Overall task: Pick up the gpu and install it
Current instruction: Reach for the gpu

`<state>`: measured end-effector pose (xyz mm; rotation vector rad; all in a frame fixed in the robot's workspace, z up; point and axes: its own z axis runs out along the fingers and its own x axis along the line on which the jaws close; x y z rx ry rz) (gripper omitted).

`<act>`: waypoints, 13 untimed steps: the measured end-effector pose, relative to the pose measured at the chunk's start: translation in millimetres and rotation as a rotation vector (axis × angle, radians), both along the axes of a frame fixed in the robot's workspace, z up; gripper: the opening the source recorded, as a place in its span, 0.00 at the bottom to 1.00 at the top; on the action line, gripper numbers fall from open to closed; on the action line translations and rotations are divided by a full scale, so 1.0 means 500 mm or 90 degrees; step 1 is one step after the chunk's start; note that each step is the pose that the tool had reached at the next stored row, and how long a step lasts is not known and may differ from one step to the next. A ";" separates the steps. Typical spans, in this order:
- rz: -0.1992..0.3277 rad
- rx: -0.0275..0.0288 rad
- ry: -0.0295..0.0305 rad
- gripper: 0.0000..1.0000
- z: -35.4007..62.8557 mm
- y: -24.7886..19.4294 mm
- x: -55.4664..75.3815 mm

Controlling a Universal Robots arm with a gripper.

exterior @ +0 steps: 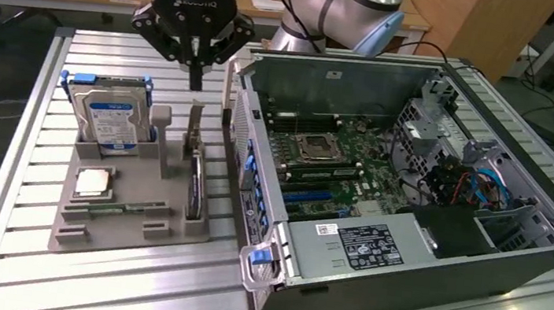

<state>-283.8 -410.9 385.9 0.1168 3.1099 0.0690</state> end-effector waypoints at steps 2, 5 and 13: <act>0.000 0.0000 0.0000 0.11 0.000 -0.0083 0.000; 0.000 0.0000 0.0000 0.11 0.000 -0.0173 0.000; 0.000 -0.0001 0.0000 0.11 0.000 -0.0241 0.000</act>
